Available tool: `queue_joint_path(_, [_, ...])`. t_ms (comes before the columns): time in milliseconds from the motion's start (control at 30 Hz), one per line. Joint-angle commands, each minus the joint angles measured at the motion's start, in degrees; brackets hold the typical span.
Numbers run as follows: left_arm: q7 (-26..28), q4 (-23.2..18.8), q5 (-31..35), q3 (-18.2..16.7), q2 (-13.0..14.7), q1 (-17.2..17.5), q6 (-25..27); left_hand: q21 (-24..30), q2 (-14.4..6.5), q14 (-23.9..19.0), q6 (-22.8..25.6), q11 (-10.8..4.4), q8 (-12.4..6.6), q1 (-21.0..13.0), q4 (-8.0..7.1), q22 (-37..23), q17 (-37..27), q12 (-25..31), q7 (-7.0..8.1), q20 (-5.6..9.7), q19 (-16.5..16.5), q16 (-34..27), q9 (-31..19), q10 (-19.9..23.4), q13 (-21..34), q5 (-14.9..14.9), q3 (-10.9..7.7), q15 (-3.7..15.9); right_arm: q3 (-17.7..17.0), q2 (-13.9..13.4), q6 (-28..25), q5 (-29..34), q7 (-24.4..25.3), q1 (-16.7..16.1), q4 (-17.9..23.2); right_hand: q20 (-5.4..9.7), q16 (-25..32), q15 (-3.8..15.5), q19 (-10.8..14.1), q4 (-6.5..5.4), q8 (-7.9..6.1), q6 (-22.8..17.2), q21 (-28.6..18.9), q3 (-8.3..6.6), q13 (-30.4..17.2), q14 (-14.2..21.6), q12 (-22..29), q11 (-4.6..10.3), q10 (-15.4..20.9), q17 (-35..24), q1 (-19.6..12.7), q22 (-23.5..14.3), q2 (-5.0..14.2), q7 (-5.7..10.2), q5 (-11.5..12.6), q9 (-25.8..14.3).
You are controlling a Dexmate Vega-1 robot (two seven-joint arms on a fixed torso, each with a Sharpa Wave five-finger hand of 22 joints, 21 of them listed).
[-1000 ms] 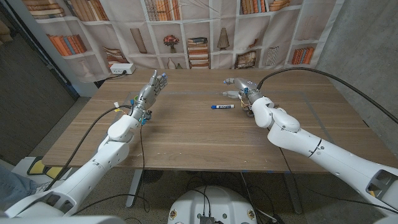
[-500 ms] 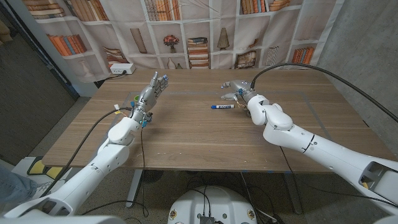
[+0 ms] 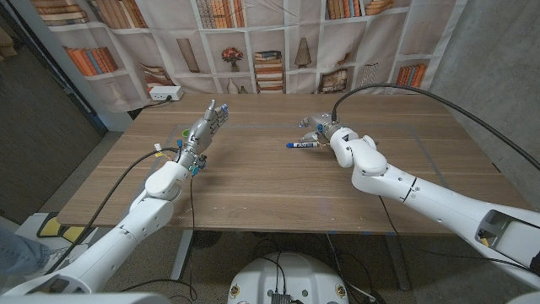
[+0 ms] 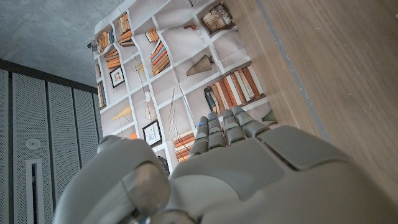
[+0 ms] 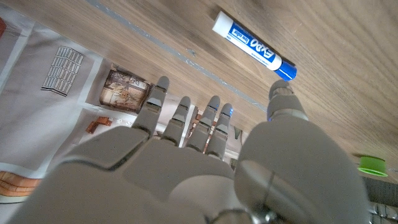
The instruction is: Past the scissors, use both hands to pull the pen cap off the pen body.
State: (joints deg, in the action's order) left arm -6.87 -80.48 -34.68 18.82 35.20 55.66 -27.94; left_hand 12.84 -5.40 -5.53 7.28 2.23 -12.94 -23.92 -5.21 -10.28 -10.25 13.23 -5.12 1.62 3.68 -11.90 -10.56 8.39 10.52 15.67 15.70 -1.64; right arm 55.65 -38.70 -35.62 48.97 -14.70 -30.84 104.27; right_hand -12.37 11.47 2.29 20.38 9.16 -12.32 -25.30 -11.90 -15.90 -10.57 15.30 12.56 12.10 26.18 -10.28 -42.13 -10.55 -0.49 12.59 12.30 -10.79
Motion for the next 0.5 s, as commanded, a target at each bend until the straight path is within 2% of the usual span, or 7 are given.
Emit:
queue_joint_path(33, [0.8,-1.4,0.2,-0.2,0.6,1.0,0.9,0.0,0.3,-0.8,0.4,0.05,-0.05,-0.3,0.02,-0.1,-0.2,-0.3,-0.04,-0.13,0.6,0.2,-0.1,0.7,0.2,-0.2,0.4,-0.06,1.0,1.6,0.9,3.9,-4.9,0.8,-2.8,-0.01,0.2,0.65,1.0,0.15,-0.2,-0.4,-0.4,-0.59,-0.1,1.0,0.4,0.07,1.0,-0.1,-1.3,-0.1,0.02,0.08,0.4,-0.3])
queue_joint_path(133, [0.8,-1.6,0.0,-0.2,0.6,1.2,1.0,0.0,0.3,-0.8,0.5,0.04,-0.03,-0.3,0.02,-0.1,-0.2,-0.3,-0.04,-0.25,0.5,0.2,-0.1,0.7,0.2,-0.3,0.4,-0.02,0.8,2.2,1.3,3.5,-5.7,1.1,-3.8,0.01,0.2,1.18,1.7,0.24,0.01,-0.1,-0.5,-0.92,-0.1,1.8,0.2,0.1,1.1,-0.1,-2.1,-0.1,0.07,0.07,0.5,-0.3])
queue_joint_path(200, [0.8,-1.6,-0.1,-0.3,0.6,1.3,1.1,-0.1,0.2,-0.7,0.5,0.05,0.02,-0.4,0.01,-0.1,-0.2,-0.4,0.02,-0.32,0.3,0.3,-0.1,0.7,0.2,-0.3,0.41,-0.06,0.3,2.6,1.7,2.6,-6.4,1.3,-4.4,-0.03,0.2,1.53,2.6,0.06,-0.31,-1.1,-0.7,-1.03,-0.1,2.7,0.3,0.08,2.1,-0.1,-2.5,-0.1,-0.1,0.02,0.7,-0.3])
queue_joint_path(500, [0.7,-1.9,-0.2,-0.2,0.8,1.5,1.5,-0.3,0.1,-0.7,0.5,-0.04,0.16,-0.4,-0.01,-0.1,-0.2,-0.5,0.1,-0.49,0.1,0.4,-0.1,0.8,0.2,-0.4,0.44,-0.01,1.0,3.5,1.9,2.1,-9.5,2.9,-5.5,-0.06,0.4,2.15,3.1,-0.27,-0.86,-3.3,-0.5,-1.19,-0.1,4.9,0.5,0.17,4.1,-0.2,-3.1,-0.1,-0.34,0.07,1.0,-0.3])
